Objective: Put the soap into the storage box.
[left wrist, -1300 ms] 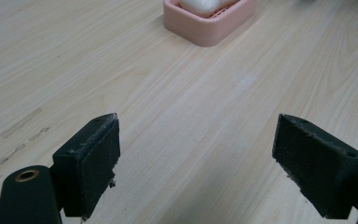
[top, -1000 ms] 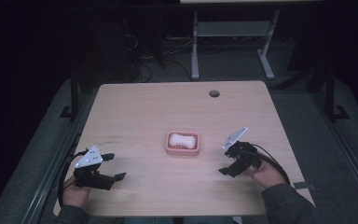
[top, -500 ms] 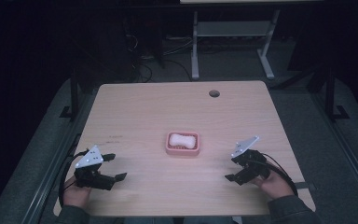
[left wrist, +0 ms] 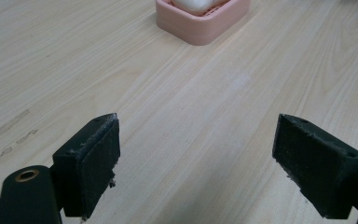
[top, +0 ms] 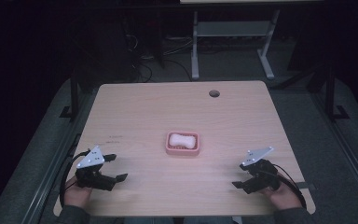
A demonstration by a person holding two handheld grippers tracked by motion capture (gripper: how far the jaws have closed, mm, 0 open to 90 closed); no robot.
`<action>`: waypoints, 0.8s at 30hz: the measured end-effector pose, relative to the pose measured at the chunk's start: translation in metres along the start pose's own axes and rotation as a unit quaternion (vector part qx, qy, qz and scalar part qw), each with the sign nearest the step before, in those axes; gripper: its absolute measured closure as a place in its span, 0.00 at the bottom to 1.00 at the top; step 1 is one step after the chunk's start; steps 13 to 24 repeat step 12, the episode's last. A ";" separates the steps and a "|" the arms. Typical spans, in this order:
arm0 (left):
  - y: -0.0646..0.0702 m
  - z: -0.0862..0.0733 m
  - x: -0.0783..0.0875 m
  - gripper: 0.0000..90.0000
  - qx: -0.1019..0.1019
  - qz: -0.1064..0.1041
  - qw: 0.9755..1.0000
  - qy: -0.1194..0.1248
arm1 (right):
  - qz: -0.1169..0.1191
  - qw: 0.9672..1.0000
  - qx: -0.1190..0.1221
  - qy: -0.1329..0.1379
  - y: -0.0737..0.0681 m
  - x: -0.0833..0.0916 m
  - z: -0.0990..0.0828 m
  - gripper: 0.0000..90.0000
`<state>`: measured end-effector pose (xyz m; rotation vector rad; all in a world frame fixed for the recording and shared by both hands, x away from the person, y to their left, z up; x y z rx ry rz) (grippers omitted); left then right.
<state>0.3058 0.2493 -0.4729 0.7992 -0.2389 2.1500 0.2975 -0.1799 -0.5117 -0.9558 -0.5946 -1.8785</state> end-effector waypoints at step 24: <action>0.001 0.000 -0.002 0.16 -0.005 -0.001 1.000 -0.004 | -0.025 0.999 -0.019 0.032 -0.017 0.007 -0.009 0.25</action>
Point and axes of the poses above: each handheld gripper's, and its own axes: x roughly backward along the jaws, z roughly out of its top, y roughly to its right, the point moved 8 cm from there along -x, roughly forward along the jaws, and after that the axes turned 7 degrees about x, right-handed, at the moved point
